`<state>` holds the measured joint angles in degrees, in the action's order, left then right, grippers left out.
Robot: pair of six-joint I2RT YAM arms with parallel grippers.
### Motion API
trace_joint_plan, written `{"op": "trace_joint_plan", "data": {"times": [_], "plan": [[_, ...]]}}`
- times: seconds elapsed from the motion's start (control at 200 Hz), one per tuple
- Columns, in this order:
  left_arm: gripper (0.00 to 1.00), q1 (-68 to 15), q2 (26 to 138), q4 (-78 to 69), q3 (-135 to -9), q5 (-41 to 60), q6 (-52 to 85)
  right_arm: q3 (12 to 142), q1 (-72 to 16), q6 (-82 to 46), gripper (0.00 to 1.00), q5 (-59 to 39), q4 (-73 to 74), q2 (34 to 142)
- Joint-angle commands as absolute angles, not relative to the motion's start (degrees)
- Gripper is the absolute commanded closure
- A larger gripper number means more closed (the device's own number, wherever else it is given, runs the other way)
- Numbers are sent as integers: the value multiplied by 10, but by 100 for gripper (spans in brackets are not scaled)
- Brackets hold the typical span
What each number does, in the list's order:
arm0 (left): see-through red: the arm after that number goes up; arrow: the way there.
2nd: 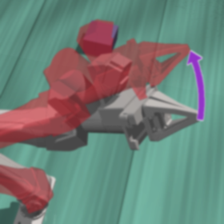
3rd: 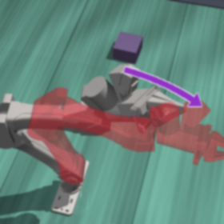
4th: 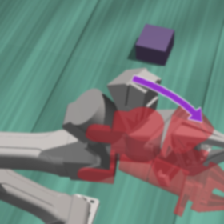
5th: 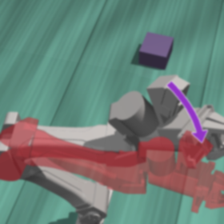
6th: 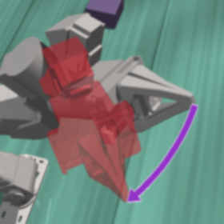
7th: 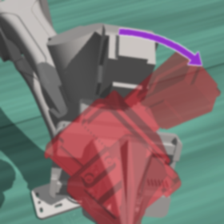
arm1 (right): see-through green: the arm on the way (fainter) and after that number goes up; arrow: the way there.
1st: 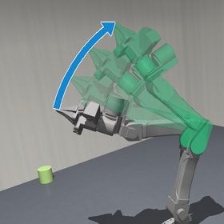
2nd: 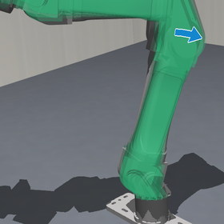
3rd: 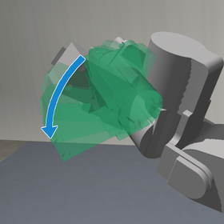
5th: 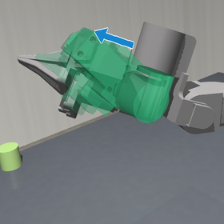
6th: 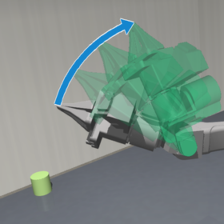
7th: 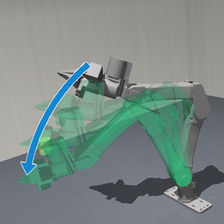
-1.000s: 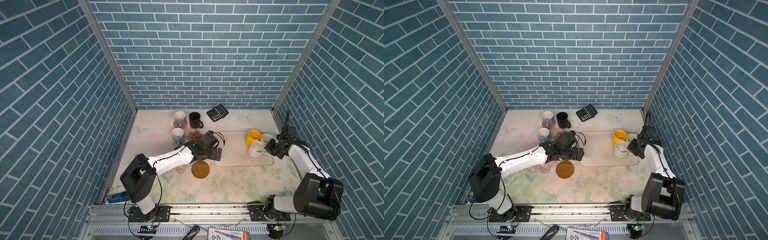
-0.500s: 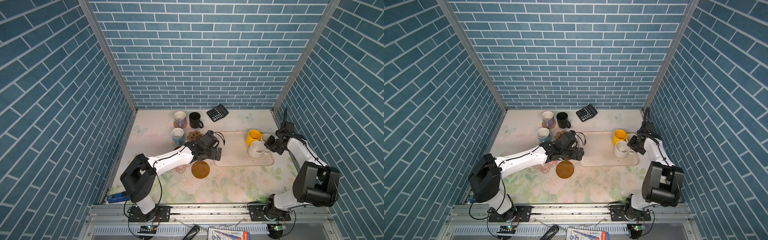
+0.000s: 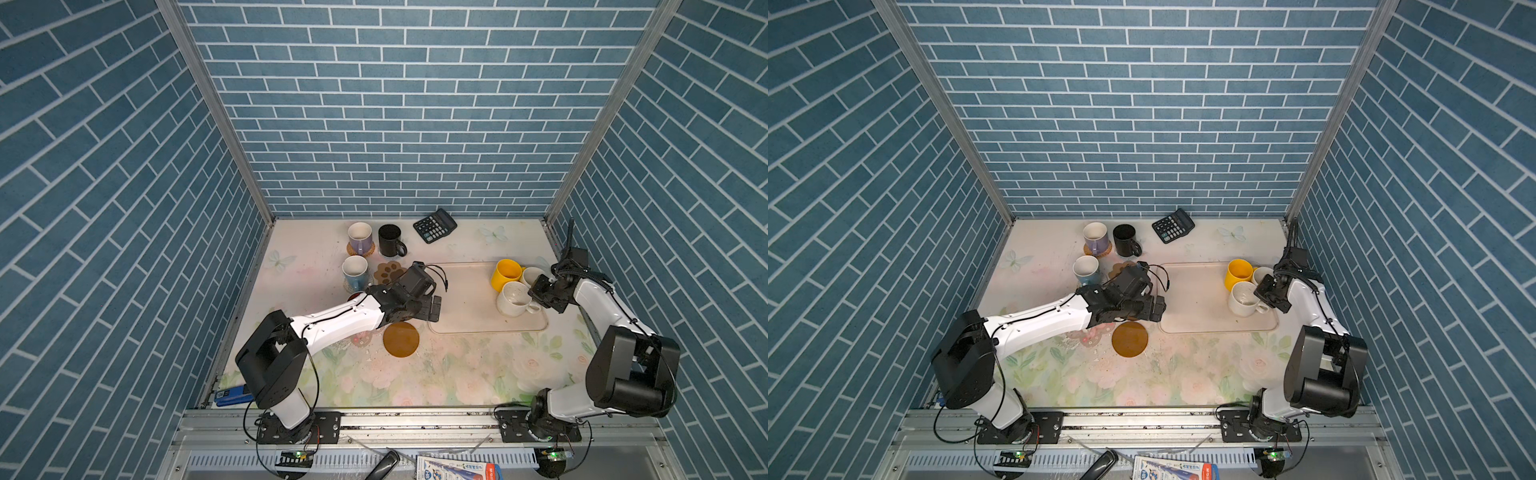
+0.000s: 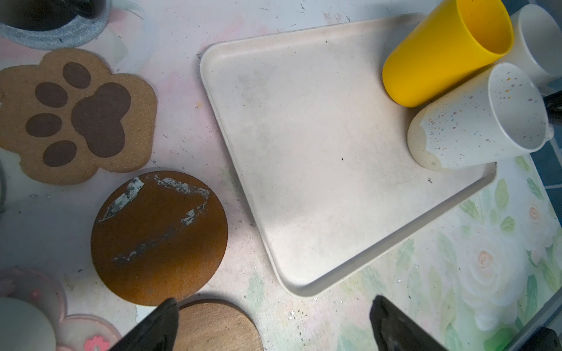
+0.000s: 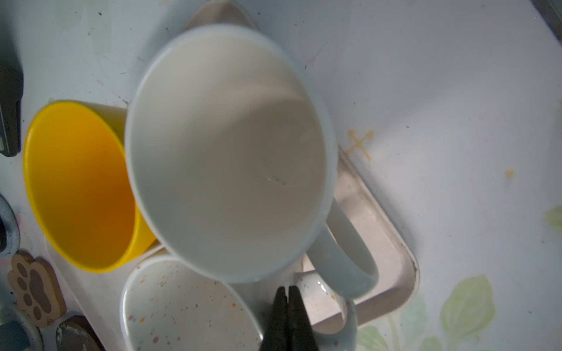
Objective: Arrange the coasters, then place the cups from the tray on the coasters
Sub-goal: 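Lower the right gripper onto the white speckled mug rim and close it, then lift the speckled mug off the tray and carry it toward the coasters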
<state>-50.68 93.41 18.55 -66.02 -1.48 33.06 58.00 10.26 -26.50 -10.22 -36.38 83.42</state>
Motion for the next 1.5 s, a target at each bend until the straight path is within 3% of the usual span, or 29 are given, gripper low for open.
{"op": "trace_joint_plan", "data": {"times": [0.0,0.48,0.675,0.84,1.27,1.495], "plan": [[1,-510,919,183,-649,-21,334,550,90,-250,100,-128,-392,816],[1,-510,900,185,-639,-24,329,552,45,-248,100,-107,-442,765],[1,-500,899,185,-641,-16,326,568,38,-215,60,-106,-490,737],[1,-481,894,184,-642,6,325,563,15,-189,44,-94,-510,714],[1,-472,879,201,-644,4,322,534,-2,-185,46,-89,-460,752],[1,-455,880,192,-636,30,330,520,-14,-195,57,-79,-421,780]]}}
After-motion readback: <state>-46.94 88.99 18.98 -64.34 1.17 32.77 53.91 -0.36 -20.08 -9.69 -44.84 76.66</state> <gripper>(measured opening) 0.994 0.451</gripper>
